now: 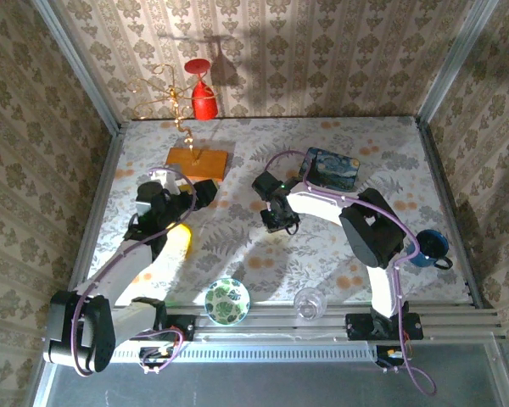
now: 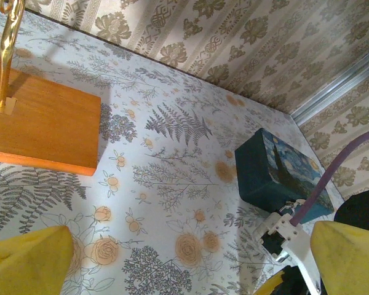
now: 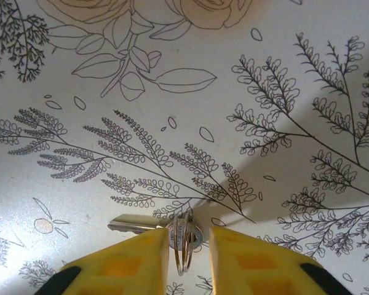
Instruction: Unlock a padlock with a key
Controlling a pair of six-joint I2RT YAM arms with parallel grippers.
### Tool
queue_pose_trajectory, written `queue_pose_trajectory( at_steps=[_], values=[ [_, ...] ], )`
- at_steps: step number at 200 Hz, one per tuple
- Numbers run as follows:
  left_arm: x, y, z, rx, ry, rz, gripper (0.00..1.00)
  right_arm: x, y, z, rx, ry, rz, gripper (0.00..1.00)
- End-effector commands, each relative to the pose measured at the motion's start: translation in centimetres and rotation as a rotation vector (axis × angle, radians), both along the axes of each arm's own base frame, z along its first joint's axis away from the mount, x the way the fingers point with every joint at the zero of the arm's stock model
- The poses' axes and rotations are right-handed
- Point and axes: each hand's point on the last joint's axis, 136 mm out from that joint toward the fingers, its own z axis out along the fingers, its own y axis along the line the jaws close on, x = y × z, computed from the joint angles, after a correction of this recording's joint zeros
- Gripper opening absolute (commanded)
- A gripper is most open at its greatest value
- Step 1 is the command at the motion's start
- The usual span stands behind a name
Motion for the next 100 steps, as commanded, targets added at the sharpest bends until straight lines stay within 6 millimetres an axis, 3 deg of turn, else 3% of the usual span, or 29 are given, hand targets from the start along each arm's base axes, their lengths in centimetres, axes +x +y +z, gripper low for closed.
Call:
queue_pose_trajectory(
  at_steps=[1, 12, 35, 100],
  values=[
    [-0.2, 0.1, -0.3, 0.017, -0.008, 0.001, 1.0, -0.1, 0.2, -0.2, 0.007, 0.019, 0.008, 0.1],
    [-0.2, 0.1, -0.3, 0.018, -0.005, 0.005, 1.0, 0.0, 0.3, -0.1, 0.01, 0.018, 0.007, 0.0],
    [-0.2, 0.2, -0.5, 0.023, 0.014, 0.008, 1.0, -0.1, 0.2, 0.8, 0.019, 0.001, 0.008, 0.0],
    [-0.2, -0.5, -0.9, 0.007, 0.044, -0.028, 1.0, -0.1, -0.1, 6.2, 0.084, -0.09, -0.011, 0.0]
  ],
)
